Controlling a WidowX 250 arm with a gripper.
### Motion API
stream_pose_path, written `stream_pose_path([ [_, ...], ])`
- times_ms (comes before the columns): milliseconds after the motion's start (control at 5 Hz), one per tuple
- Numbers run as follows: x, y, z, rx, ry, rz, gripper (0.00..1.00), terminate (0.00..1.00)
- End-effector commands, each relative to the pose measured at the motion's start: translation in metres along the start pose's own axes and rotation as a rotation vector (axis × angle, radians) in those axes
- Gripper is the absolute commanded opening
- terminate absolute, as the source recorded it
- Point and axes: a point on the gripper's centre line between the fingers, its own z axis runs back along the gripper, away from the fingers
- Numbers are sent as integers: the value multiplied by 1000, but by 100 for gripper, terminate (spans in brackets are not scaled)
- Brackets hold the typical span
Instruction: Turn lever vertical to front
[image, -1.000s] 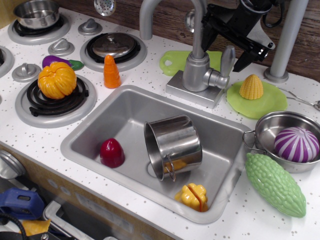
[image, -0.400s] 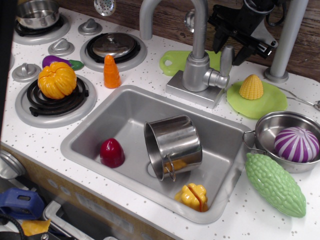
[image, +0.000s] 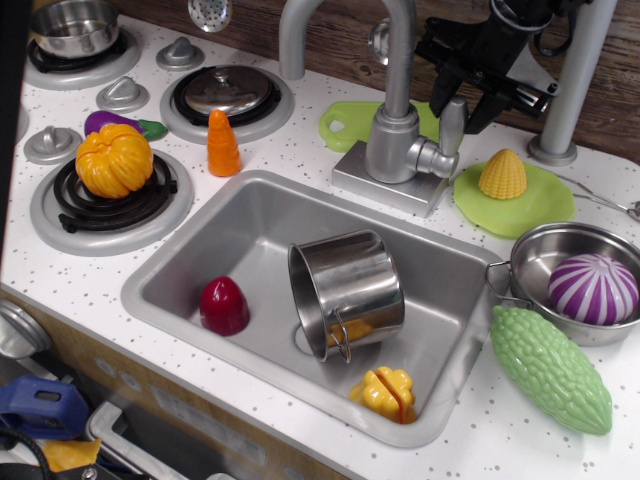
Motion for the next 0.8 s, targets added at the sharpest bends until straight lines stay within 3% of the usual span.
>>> stream_pose_path([
  [0, -22, -6, 27, -36, 68, 54, 0, 0],
  [200, -37, -8, 23, -73, 73, 75, 0, 0],
  [600, -47, -9, -1, -102, 4, 90, 0, 0],
])
